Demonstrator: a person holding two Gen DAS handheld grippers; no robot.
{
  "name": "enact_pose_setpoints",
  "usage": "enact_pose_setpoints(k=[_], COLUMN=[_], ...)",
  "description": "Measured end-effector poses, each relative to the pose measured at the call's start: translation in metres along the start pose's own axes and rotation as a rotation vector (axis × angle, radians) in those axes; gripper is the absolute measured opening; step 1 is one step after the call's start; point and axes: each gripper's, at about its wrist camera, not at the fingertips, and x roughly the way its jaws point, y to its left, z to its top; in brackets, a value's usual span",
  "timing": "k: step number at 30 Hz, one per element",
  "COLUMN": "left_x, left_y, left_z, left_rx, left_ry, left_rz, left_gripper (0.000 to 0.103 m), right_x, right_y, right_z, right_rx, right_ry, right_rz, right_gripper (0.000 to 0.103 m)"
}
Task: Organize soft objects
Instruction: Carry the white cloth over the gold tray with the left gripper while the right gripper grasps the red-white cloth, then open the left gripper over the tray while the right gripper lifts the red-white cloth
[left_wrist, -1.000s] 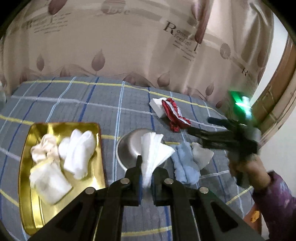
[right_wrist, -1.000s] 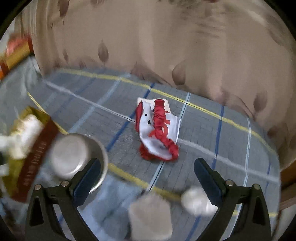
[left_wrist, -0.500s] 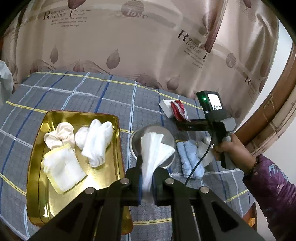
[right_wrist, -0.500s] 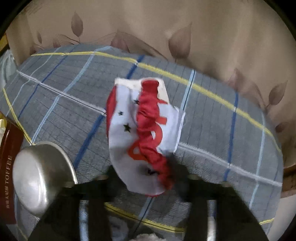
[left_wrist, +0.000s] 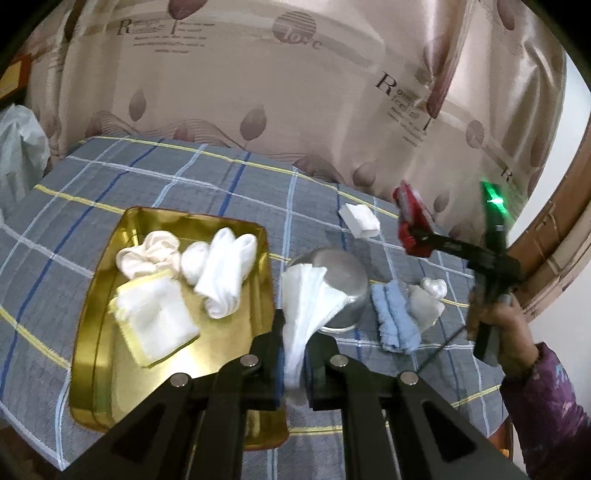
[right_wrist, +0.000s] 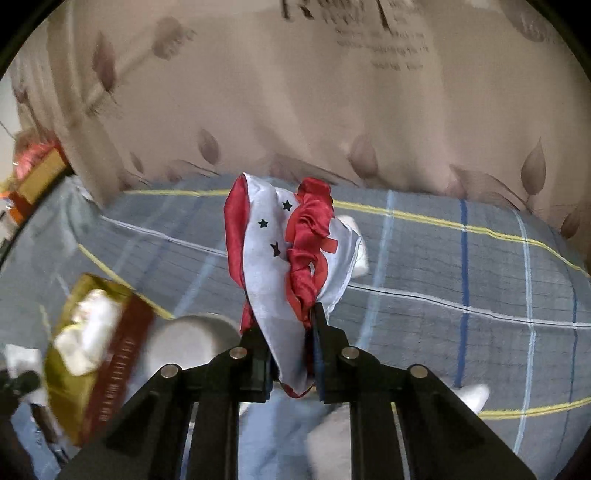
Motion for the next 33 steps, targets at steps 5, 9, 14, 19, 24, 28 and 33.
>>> enact_pose_setpoints(k=[5,9,14,19,24,28,33], left_x=[-0.005,0.0,0.02,0.047,0.069,0.084,0.097], left_y=[0.018,0.032,0.042,0.04,0.04,0.042,0.041], left_z=[-0.003,-0.009,-0.013,-0.007,-0.002,-0.002,0.003], left_rx=[-0.008,-0.003,0.007,0.024,0.036,0.024,0.043], left_ry=[-0.004,0.022,0.079,0.13,0.163,0.19,0.196], left_rz=[0.04,0.075,0.077,0.054,0.053,0.043,0.054], left_gripper=[0.009,0.009,0.009,0.01,0.01,0.01,0.015], right_x=[-0.041,-0.068,-0.083,-0.088,-0.092,-0.092,-0.089], right_y=[0.03,0.049,0.058,0.055,0.051,0.052,0.055], right_z=[-0.013,-0.039,-0.066,-0.085,-0.091,-0.092,-0.094], right_rx=[-0.002,0.005,0.025,0.034,0.045,0.043,0.037], right_ry=[-0.09,-0.114,-0.099,-0.07,-0.068,-0.07,-0.061], right_rz=[0.087,0.144,0.186,0.194,0.189,0.189,0.198], right_gripper=[0.015,0.015,0.015,0.015,0.015,0.015,0.015])
